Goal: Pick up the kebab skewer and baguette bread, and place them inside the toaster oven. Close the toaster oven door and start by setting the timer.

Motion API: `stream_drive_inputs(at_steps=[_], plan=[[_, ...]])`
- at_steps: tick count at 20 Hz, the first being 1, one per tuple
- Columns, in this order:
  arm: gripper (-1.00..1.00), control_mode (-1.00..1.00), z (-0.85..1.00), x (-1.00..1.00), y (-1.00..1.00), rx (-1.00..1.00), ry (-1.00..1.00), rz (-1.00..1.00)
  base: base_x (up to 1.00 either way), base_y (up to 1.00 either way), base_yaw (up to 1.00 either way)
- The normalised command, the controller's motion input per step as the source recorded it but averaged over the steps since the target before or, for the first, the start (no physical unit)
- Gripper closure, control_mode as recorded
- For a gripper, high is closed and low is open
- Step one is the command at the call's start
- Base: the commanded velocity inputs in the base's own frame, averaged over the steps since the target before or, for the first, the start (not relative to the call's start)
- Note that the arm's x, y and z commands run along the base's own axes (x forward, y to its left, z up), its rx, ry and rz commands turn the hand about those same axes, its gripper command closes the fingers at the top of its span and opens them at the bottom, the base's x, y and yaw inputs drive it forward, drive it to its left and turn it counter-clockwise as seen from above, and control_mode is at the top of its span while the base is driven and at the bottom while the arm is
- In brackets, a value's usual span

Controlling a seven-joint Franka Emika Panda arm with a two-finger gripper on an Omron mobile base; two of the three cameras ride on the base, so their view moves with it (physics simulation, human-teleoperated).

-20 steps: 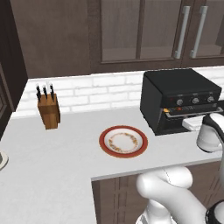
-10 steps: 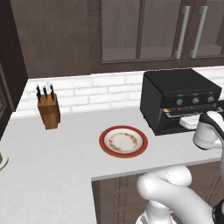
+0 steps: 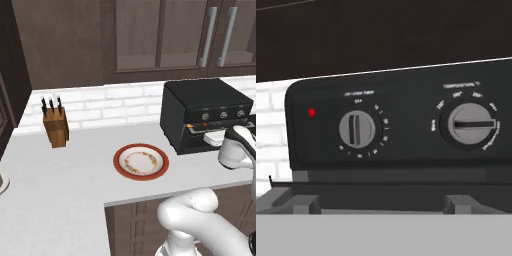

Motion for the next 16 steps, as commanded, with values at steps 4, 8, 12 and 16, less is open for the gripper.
stream_drive_inputs(at_steps=[4, 8, 12, 16], plan=[[-1.00, -1.00, -0.17, 0.07, 0.00, 0.00, 0.00, -0.01, 0.00, 0.00, 0.00], [-1.00, -1.00, -0.18, 0.00, 0.00, 0.00, 0.00, -0.01, 0.00, 0.00, 0.00], [-1.00, -1.00, -0.40, 0.00, 0.01, -0.01, 0.00, -0.02, 0.00, 0.00, 0.00], [-1.00, -1.00, -0.48, 0.21, 0.06, -0.01, 0.00, -0.02, 0.00, 0.00, 0.00]])
